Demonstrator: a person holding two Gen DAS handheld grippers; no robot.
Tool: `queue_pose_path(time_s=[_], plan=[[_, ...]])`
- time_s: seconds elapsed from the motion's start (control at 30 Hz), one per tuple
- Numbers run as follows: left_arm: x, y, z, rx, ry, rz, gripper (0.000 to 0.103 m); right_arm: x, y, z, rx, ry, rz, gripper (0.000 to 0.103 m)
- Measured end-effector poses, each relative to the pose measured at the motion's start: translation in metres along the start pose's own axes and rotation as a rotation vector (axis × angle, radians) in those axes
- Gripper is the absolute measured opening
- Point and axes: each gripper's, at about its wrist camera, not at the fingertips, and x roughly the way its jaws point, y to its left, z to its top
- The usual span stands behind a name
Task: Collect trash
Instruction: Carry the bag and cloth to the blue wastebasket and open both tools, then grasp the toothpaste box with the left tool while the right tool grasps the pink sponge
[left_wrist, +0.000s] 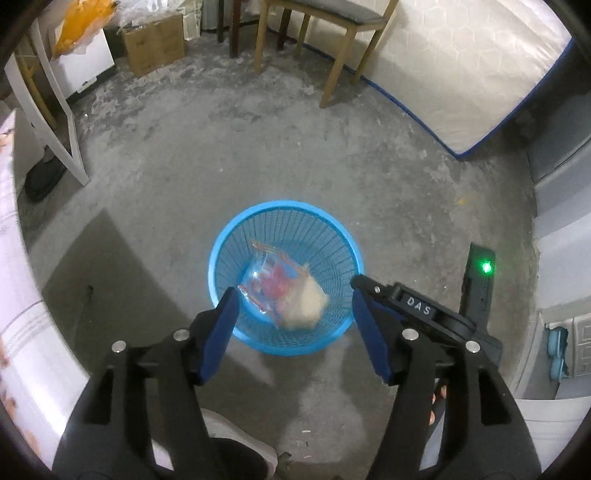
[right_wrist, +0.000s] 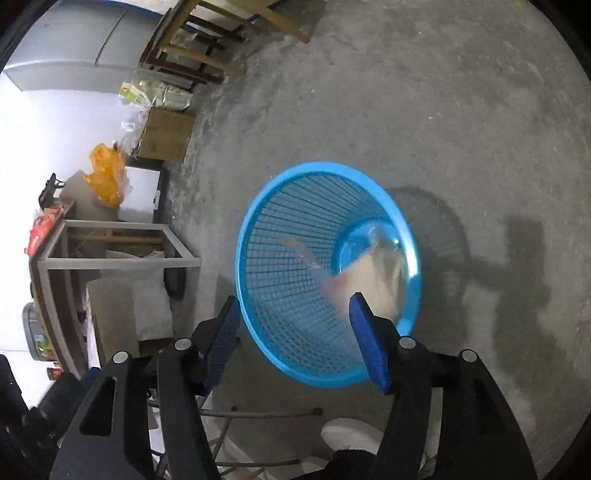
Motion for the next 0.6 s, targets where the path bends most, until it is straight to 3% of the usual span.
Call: queue_pose_path(time_s=[0.33, 0.5, 0.6], plan=[[-0.129, 0.024, -0.029, 0.002, -0.151, -0.036, 0.064, -0.063, -0.01, -0.027, -0.049, -0.047, 0.045, 0.061], [-0.217, 0.06, -0.082, -0.022, -0.276, -0.038, 0.071, -0.096, 0.01, -0.057, -0.145, -0.048, 0.079, 0.064], [-0.267, 0.094, -0.127, -0.08, -0.373, 0.006, 0.073, -0.113, 0.022, -0.074, -0.204, -0.041, 0.107, 0.067]])
